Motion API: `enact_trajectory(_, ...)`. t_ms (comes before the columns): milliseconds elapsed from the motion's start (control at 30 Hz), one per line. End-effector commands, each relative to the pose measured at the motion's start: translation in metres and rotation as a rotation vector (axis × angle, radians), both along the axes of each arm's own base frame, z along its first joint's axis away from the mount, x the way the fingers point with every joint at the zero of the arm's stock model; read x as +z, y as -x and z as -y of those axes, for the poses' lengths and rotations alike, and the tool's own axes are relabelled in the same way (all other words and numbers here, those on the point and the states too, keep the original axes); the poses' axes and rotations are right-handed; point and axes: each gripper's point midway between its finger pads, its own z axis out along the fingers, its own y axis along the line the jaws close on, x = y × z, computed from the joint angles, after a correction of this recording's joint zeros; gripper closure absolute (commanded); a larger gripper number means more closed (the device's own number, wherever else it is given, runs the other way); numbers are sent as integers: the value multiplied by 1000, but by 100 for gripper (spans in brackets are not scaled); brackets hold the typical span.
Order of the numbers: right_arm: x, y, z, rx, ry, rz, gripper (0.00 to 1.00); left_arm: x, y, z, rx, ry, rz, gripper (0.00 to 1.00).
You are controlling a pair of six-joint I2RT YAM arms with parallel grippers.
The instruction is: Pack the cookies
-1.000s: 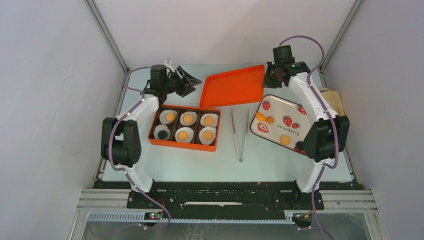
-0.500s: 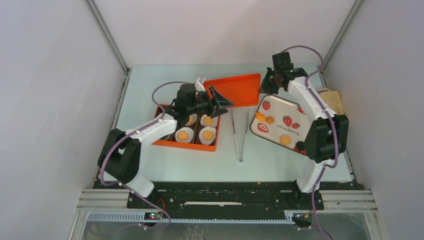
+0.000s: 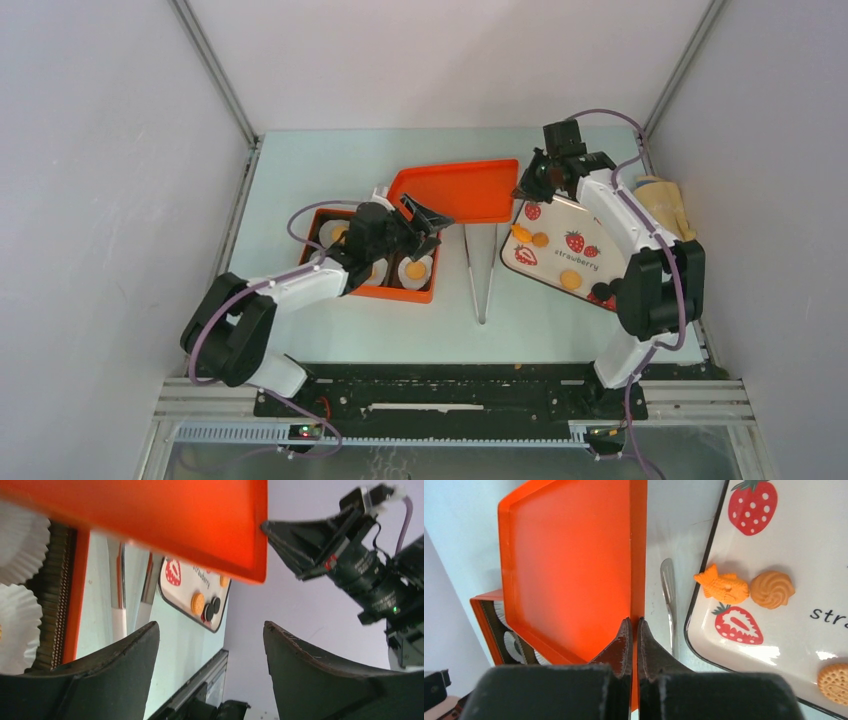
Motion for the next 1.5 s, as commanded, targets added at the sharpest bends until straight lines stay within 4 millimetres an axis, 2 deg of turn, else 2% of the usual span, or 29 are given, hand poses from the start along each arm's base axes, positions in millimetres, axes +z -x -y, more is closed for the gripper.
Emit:
enact_trajectory(0,52,3,-23,33,-113,140,100,21,-25,-10,141,-16,57,19)
enact_trajectory(133,61,21,-35,58,-141,155,100,5,-30,-11,177,-56,4,19)
enact_trajectory(267,65,35,-48,85,-141,156,100,-8,-31,-2,169,-53,-33,19)
enact_trajectory(500,74,82,-66,132,-100,167,100,-15,-41,-4,208,-81,-39,20)
enact_trajectory(633,57,110,-65,158,-43,131,100,-4,-42,-15,245,-120,-9,23)
enact_trajectory(767,37,142,-73,211,-31,91,100,19,-41,-32,288,-165,57,28)
enact_trajectory(967,18,183,-89,279,-27,56,100,53,-36,-49,324,-201,153,52)
enact_trajectory(1067,11,187,-93,281,-13,52,100,57,-36,-50,306,-233,174,60)
enact_trajectory(1233,11,187,-96,286,-4,69,100,44,-41,-36,243,-261,161,59)
enact_trajectory(1400,0,177,-87,264,55,70,100,18,-46,-20,171,-293,112,59)
enact_trajectory(1467,-1,169,-80,244,85,84,100,17,-44,-17,150,-294,112,60)
